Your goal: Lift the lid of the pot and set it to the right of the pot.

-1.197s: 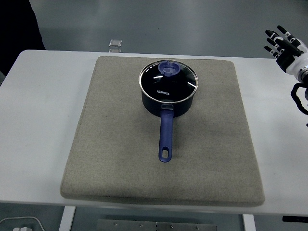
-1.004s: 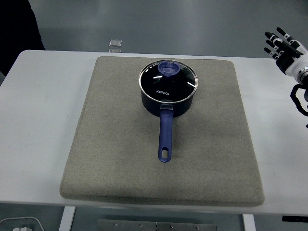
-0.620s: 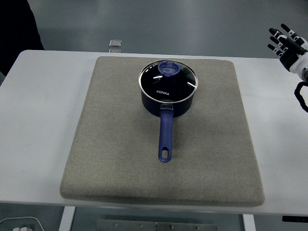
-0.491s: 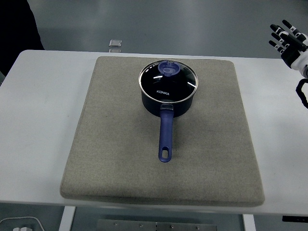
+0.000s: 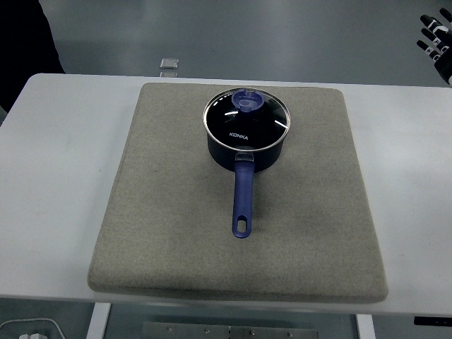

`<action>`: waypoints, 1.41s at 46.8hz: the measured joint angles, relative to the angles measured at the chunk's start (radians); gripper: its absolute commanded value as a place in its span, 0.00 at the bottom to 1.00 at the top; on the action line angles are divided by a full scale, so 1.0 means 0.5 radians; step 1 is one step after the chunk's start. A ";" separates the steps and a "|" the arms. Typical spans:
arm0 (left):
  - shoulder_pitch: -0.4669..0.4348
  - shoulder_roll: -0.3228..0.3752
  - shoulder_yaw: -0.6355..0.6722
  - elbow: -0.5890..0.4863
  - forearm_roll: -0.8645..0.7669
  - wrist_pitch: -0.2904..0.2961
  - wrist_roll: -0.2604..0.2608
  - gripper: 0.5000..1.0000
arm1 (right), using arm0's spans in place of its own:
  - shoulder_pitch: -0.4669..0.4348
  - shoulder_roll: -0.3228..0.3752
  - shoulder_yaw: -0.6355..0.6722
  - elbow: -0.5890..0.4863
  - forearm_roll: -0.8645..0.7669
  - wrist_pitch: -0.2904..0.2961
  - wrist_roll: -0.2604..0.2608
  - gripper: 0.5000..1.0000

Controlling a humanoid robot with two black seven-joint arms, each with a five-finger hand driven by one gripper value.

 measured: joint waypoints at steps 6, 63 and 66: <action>0.000 0.000 0.000 0.000 0.000 0.000 0.000 1.00 | -0.006 0.001 -0.004 -0.001 0.000 0.000 0.001 0.84; 0.003 0.000 0.000 0.000 0.000 0.000 0.000 1.00 | -0.024 -0.041 -0.113 -0.001 -0.026 0.018 0.002 0.84; 0.003 0.000 0.000 0.000 0.000 0.000 0.000 1.00 | -0.022 -0.040 -0.153 -0.001 -0.026 0.020 0.001 0.84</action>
